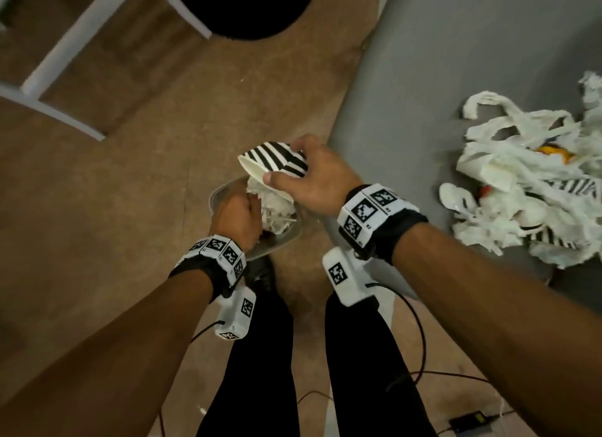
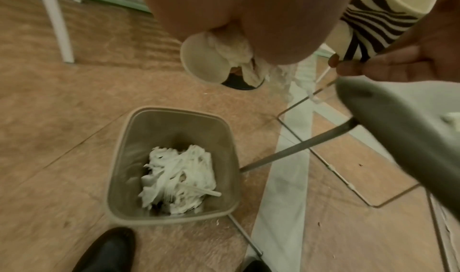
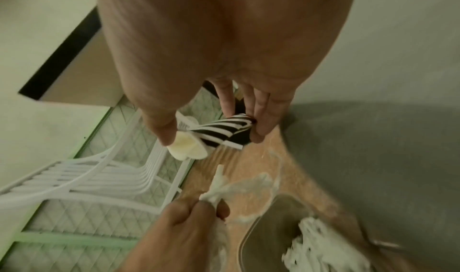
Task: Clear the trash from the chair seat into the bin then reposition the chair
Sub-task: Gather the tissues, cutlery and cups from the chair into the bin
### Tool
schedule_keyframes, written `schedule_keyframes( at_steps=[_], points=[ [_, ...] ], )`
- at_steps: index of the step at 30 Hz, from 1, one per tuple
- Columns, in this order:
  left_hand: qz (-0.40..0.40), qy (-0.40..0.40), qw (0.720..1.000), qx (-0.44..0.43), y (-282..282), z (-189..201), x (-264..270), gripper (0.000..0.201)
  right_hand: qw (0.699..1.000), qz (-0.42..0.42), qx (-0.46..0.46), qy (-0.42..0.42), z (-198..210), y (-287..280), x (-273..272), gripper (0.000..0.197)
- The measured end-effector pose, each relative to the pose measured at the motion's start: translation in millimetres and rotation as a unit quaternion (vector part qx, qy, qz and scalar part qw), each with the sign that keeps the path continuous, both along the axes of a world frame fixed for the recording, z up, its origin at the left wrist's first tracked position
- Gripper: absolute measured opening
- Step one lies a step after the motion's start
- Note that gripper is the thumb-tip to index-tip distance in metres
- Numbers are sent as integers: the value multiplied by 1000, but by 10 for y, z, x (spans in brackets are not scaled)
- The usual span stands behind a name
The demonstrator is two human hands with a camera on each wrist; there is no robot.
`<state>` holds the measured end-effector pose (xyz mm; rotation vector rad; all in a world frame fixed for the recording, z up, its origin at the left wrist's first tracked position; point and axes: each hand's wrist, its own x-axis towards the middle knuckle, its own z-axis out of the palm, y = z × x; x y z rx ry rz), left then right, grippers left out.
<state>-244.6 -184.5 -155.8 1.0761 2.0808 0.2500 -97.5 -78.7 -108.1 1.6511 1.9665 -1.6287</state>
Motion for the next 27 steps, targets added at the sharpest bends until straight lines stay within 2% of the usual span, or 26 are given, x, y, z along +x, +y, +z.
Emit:
schedule_keyframes(
  at_steps=[3, 7, 12, 14, 17, 21, 24, 27],
  points=[
    [55, -12, 998, -26, -264, -217, -241, 40, 998, 40, -33, -42, -284, -276, -307, 76],
    [97, 5, 993, -73, -439, -401, -440, 36, 984, 97, -66, -131, -653, -467, -510, 82],
    [167, 4, 983, -78, -533, -483, -632, 34, 973, 126, -81, -177, -935, -583, -555, 52],
    [162, -21, 983, -78, -519, -520, -648, 32, 973, 134, -75, -173, -932, -582, -551, 42],
    [154, -55, 981, -105, -428, -548, -612, 34, 976, 130, -70, -161, -859, -547, -563, 37],
    [107, -41, 982, -150, -291, -497, -554, 33, 986, 109, -50, -113, -685, -374, -552, 33],
    [61, -20, 986, -156, -155, -376, -504, 29, 995, 63, -49, -56, -537, -211, -467, 26],
    [7, -4, 990, -142, 80, -159, -385, 21, 997, -9, -69, 17, -318, 2, -235, 30]
  ],
)
